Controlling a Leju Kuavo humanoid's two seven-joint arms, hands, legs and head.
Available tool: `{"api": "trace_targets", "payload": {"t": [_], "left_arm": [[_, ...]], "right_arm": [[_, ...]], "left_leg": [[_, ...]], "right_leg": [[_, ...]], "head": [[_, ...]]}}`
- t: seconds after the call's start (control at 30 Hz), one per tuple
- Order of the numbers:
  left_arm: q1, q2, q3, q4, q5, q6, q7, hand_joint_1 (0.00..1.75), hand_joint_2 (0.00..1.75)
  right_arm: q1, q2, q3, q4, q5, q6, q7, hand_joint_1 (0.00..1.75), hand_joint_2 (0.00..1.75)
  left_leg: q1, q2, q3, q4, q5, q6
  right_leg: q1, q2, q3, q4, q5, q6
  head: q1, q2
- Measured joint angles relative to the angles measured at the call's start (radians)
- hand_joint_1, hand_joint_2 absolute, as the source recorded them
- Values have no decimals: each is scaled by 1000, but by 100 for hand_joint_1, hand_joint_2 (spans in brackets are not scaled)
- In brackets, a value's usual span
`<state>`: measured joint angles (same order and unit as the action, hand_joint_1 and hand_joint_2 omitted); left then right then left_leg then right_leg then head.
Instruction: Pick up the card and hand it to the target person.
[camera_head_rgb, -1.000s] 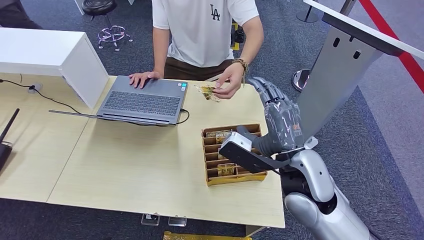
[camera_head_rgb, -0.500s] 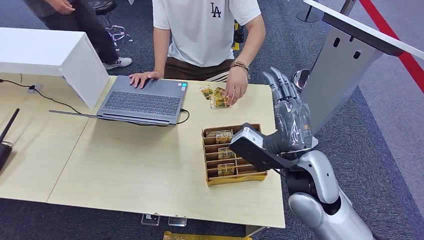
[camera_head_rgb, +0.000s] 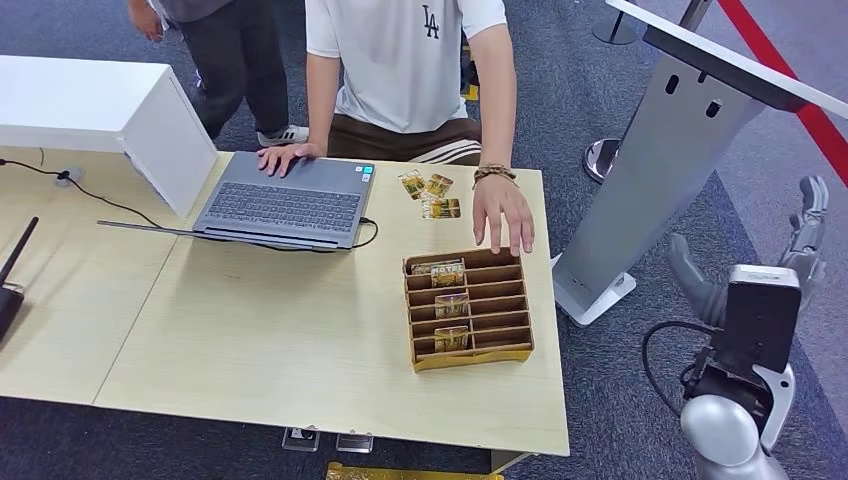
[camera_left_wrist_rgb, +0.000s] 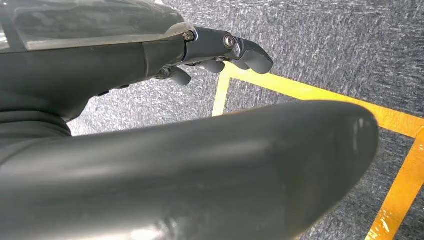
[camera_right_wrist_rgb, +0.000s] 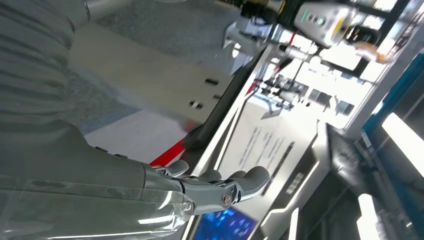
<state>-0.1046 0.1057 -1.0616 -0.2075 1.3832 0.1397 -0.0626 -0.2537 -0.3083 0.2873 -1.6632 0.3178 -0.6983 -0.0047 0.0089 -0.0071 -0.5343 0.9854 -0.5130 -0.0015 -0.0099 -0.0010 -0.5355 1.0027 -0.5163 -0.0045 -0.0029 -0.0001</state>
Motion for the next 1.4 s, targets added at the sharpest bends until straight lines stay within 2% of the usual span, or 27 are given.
{"api": "trace_targets", "payload": {"t": [0.07,0.2,0.27,0.43,0.53,0.6,0.73,0.9,1.07,1.3,1.37,1.4], "left_arm": [[0,0,0,0,0,1,0,0,0],[-1,0,0,0,1,10,0,0,175],[-1,-1,0,0,2,18,-1,0,175],[-3,-4,0,0,2,20,-5,0,175],[-3,-5,0,0,3,20,-8,0,175],[-3,-5,0,0,6,21,-8,0,175],[-4,-6,0,0,14,25,-8,0,175],[-5,-6,-1,0,16,28,0,0,175],[-1,-8,4,0,-12,26,12,0,175],[27,-19,65,-5,-194,4,21,0,175],[35,-23,92,-9,-249,-2,23,0,175],[38,-24,99,-10,-263,-4,23,0,175]], "right_arm": [[23,0,-64,35,-49,-1,-26,0,175],[63,1,-173,149,-208,17,-68,0,175],[78,2,-220,238,-333,63,-117,0,175],[71,7,-323,557,-633,256,-322,0,175],[67,14,-388,759,-784,389,-361,0,175],[71,21,-428,873,-835,432,-363,0,175],[88,43,-480,1060,-855,427,-344,0,175],[110,76,-533,1219,-903,422,-312,0,175],[137,110,-559,1311,-894,412,-285,0,175],[180,152,-565,1373,-815,449,-246,0,175],[189,162,-564,1381,-792,461,-235,0,87],[191,165,-564,1382,-786,464,-232,0,58]], "left_leg": [[0,0,0,0,0,0],[0,0,0,0,0,0],[0,0,0,0,0,0],[0,-1,0,0,0,0],[0,-1,-1,0,0,0],[0,0,-1,0,0,0],[0,0,-1,-1,-1,-1],[0,0,0,-1,-1,-1],[0,1,0,-1,-1,-1],[0,1,0,-1,-1,-1],[0,1,0,-1,-1,-1],[0,1,0,-1,-1,-1]], "right_leg": [[0,0,0,0,0,0],[0,0,0,0,0,0],[0,0,0,0,0,0],[0,-1,-1,-1,0,0],[0,-1,-1,-1,0,0],[0,0,-2,-1,0,0],[0,0,-2,-1,-1,-1],[0,0,-1,-1,-1,-1],[0,0,-1,-1,-1,-1],[0,0,0,-1,-1,-1],[0,0,0,-1,-1,-1],[0,0,0,-1,-1,-1]], "head": [[0,0],[1,0],[2,0],[1,0],[2,0],[1,0],[0,0],[-1,0],[0,0],[1,0],[1,0],[1,0]]}}
